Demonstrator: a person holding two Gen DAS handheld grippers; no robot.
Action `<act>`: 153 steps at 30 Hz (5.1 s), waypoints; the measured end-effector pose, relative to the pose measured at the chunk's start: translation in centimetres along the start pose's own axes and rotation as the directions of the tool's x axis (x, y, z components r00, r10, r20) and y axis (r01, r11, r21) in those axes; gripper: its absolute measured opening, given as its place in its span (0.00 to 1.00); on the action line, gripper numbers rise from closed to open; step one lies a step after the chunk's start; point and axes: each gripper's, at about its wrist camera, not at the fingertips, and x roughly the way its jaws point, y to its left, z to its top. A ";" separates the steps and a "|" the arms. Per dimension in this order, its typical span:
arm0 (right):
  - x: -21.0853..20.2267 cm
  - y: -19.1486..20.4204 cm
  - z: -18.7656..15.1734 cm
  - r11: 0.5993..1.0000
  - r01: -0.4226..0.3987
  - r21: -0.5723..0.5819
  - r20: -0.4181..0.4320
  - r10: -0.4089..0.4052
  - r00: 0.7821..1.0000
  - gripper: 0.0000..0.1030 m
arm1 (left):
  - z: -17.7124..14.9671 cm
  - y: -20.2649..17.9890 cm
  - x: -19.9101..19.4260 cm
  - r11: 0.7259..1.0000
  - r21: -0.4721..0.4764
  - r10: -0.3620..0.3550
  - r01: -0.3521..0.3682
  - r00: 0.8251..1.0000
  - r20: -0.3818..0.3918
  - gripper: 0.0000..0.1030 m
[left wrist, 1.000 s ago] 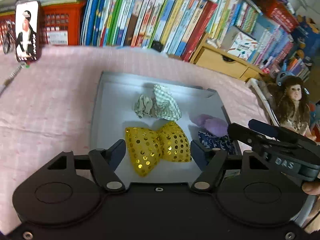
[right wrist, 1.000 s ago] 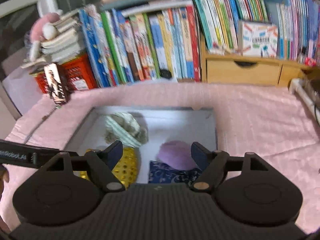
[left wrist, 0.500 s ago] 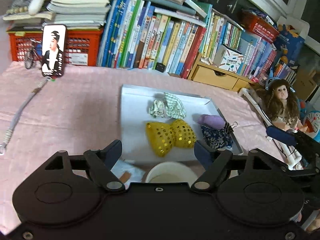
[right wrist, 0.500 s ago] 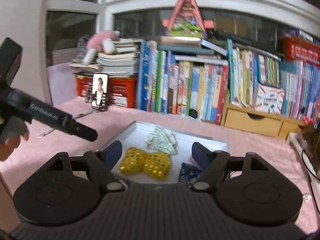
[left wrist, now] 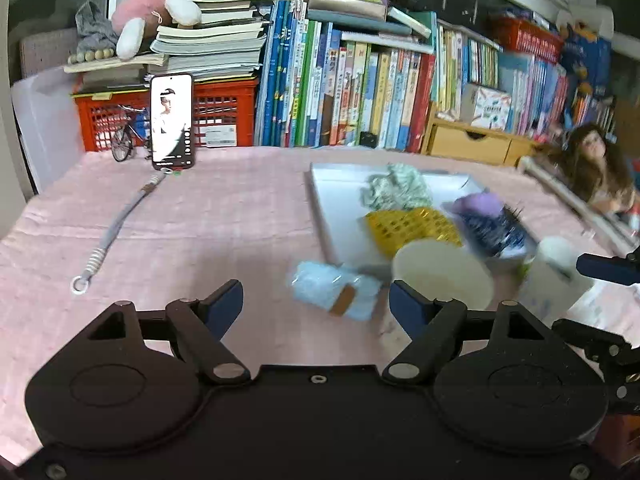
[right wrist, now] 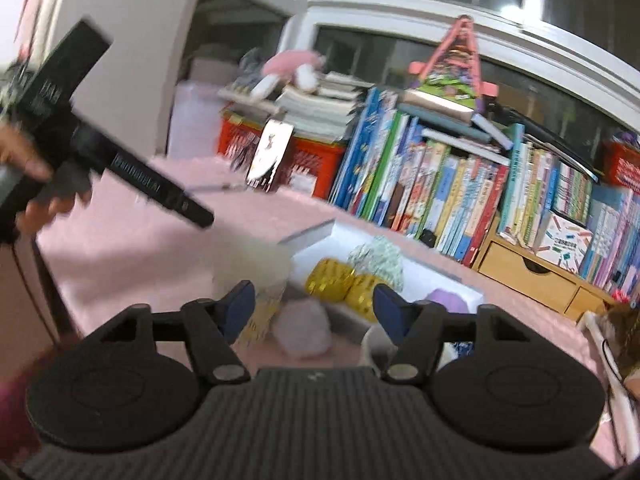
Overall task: Organize soft objects
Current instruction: 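Move the open left tool to the blue mask packet while the right tool approaches the pink sock roll, then grasp the blue face mask packet with the left tool while the right tool grasps the pink sock roll, then lift and carry the mask packet and sock roll over the white tray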
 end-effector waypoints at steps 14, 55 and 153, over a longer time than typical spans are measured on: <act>6.0 2.3 -1.8 0.995 0.047 -0.093 -0.147 -0.060 0.987 0.62 | -0.2 4.9 7.7 0.956 -0.283 -0.098 0.074 0.992 -0.074 0.54; 11.1 4.7 -1.9 0.949 0.075 -0.307 -0.166 -0.131 0.977 0.51 | -1.2 7.1 11.2 0.893 -0.438 -0.165 0.101 0.980 -0.109 0.06; 2.4 2.8 -4.9 0.986 0.000 0.164 -0.111 0.018 0.994 0.29 | -9.0 -3.7 1.8 0.999 -0.009 0.034 -0.035 0.999 -0.032 0.34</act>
